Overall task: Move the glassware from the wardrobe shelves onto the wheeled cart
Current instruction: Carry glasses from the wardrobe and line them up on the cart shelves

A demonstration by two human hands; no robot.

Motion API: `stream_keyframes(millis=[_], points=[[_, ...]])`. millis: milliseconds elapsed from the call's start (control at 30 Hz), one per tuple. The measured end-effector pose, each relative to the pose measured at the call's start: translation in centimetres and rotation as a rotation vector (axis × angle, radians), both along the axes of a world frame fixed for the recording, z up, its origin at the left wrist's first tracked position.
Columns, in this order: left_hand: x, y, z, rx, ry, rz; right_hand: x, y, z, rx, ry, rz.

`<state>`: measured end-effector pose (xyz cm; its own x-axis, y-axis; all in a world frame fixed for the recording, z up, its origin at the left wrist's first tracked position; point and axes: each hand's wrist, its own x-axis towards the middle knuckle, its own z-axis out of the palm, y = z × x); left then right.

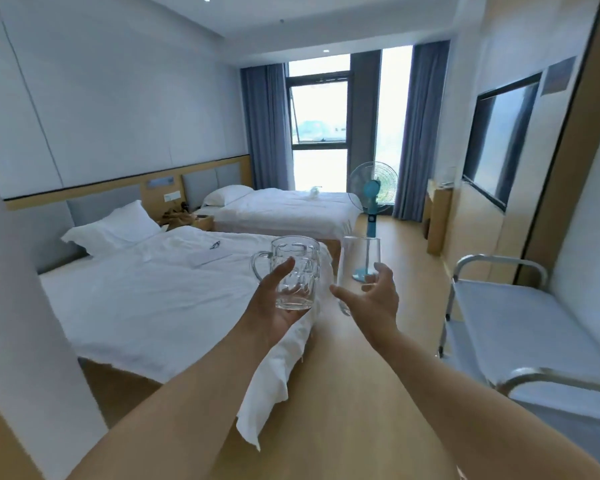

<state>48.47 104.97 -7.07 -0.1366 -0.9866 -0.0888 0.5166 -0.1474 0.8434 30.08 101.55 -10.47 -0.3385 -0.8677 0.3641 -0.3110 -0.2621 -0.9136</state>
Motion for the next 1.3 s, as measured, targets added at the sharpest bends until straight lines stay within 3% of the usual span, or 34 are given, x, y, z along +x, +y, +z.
stream_keyframes(millis=[567, 1033, 1300], points=[[-8.1, -19.2, -6.1, 0.134, 0.02, -0.333, -7.6, -9.7, -5.4, 0.166, 0.009, -0.383], [-22.2, -37.5, -9.5, 0.146, -0.109, -0.408, -20.9, -27.1, -10.6, 0.235, -0.04, -0.449], [-29.5, -46.8, -11.2, 0.229, -0.088, -0.434, -28.1, -35.8, -12.3, 0.307, -0.05, -0.477]])
